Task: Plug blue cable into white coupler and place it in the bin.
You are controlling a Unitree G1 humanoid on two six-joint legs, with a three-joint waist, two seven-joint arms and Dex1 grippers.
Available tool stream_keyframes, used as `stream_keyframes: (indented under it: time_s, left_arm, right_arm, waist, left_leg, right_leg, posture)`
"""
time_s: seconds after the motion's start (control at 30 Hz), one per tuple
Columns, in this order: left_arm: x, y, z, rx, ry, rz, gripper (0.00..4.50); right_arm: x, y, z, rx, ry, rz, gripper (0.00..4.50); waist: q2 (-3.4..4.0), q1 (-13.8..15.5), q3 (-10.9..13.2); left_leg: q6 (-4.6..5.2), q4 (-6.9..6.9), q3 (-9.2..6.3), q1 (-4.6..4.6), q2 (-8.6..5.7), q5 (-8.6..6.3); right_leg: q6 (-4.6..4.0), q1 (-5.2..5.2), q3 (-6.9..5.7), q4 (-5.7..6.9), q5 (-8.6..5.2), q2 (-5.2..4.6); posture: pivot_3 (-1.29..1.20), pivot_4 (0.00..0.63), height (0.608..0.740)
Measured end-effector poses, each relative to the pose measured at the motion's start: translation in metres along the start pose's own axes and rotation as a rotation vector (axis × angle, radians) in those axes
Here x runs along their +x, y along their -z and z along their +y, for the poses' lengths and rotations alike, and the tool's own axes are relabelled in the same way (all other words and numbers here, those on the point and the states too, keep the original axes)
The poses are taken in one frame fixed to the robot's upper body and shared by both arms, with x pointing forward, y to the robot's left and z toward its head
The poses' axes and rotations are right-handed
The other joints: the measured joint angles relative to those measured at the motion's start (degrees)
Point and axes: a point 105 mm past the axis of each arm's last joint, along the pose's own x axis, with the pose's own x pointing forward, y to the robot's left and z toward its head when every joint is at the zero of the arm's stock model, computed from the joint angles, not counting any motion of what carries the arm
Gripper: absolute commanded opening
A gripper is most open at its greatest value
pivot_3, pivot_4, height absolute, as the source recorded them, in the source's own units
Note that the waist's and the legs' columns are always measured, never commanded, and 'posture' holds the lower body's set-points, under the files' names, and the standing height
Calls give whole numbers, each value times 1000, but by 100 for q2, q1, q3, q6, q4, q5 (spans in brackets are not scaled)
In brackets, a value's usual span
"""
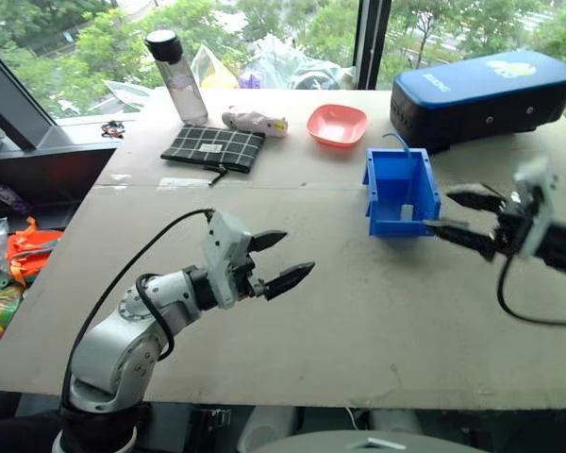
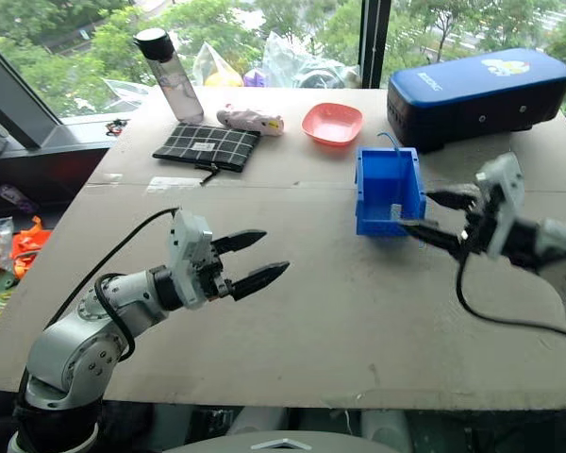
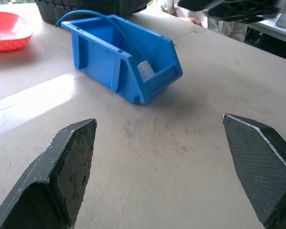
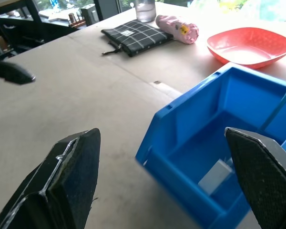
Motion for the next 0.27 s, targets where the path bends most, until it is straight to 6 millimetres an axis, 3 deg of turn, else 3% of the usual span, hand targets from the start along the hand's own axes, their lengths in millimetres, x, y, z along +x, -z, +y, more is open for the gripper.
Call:
stream_keyframes:
  time_s: [0.1, 0.27]
  left_arm:
    - [-20, 11, -2, -25, 9, 53, 4291]
    - [-46, 24, -6, -39, 36, 134, 4291]
  right_arm:
    - [-37, 20, 10, -82, 47, 82, 4201]
    - [-73, 35, 18, -142, 68, 169, 4201]
  waist:
    - [-2, -9, 1]
    - [2, -18, 29]
  left_leg:
    - [5, -1, 15, 19, 1, -3]
    - [12, -5, 27, 65, 9, -8]
  right_leg:
    - [0, 15, 8, 0, -1, 2]
    - [-4, 65, 15, -4, -7, 8]
  posture:
    - [0, 150, 736]
    - [0, 150, 736]
